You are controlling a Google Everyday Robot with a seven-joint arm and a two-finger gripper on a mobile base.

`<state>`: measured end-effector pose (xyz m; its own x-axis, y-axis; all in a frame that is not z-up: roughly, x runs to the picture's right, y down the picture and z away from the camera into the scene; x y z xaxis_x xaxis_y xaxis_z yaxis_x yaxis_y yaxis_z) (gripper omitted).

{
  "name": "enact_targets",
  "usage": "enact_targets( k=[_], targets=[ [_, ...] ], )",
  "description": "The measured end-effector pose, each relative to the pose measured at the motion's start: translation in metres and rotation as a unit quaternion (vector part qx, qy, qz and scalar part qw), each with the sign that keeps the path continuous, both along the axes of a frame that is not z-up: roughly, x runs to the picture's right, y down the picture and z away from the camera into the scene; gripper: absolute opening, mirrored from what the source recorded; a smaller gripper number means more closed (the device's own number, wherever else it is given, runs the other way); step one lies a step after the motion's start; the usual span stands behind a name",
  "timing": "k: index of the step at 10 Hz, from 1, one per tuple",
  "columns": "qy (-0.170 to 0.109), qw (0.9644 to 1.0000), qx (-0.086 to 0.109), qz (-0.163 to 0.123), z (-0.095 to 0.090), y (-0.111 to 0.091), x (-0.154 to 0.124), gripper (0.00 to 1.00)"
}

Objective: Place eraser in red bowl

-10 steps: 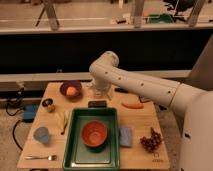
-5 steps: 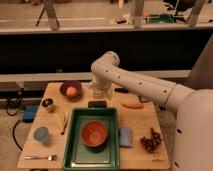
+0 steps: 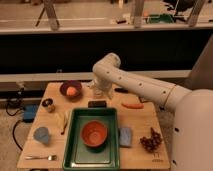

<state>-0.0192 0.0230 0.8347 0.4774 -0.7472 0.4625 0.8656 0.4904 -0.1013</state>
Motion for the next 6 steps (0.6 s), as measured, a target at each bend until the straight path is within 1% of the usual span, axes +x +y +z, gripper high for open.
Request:
enact_targets(
  k=[2,3,6],
  targets=[
    [0.003,1.0000,-0.004,0.002,0.009,0.004,0.003,0.80],
    [0.006,0.9999,-0.009,0.004,0.017,0.008,0.005,0.80],
    [0.014,0.9997,-0.020,0.006,0.032,0.017,0.009,0.80]
  ],
)
